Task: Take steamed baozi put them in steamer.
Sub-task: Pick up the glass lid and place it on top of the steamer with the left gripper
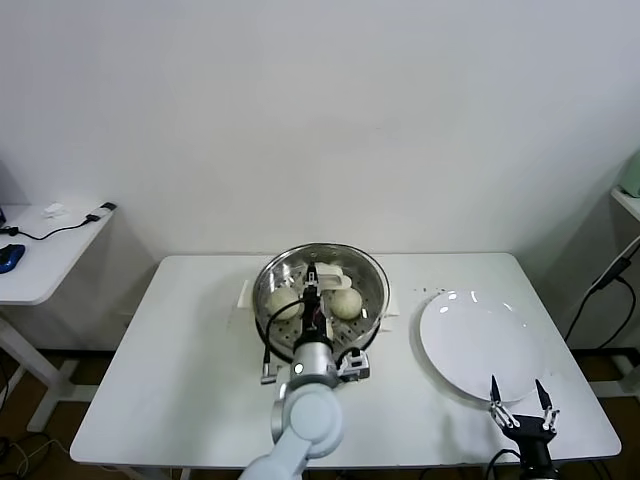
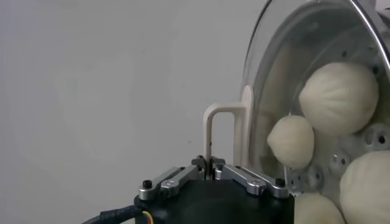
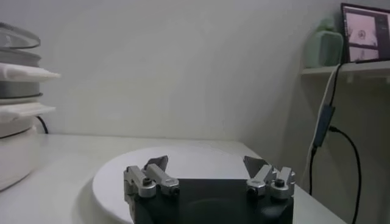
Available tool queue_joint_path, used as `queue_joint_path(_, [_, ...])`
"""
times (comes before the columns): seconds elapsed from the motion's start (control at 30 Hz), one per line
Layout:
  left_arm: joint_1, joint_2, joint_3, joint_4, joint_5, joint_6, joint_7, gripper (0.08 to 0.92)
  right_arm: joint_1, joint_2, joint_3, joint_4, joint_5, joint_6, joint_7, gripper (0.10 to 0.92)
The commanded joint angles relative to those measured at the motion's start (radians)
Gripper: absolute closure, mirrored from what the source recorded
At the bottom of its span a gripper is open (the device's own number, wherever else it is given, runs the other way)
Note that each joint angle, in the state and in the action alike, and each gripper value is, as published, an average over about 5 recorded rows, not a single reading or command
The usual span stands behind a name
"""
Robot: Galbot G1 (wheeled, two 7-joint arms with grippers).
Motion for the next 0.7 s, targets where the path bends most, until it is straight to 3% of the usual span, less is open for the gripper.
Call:
queue_joint_path(0.03, [-0.007, -0.006, -0.008, 0.061, 0.018, -0.001, -0.018, 0.862, -0.004, 0.001, -0.002, 0.001, 0.001, 0.011, 0.0, 0.203])
queue_joint_path(0.33, [-0.005, -0.001, -0.021, 0.076, 0.023, -0.006, -0.043, 0.862, -0.007, 0.009, -0.004, 0.003, -0.018, 0.025, 0.0, 0.203])
queue_joint_path(0.7, [-0.004, 0.018, -0.005, 0.026, -0.006, -0.011, -0.008, 0.829, -0.009, 0.006, -0.001, 0.003, -0.021, 0.025, -0.004, 0.203])
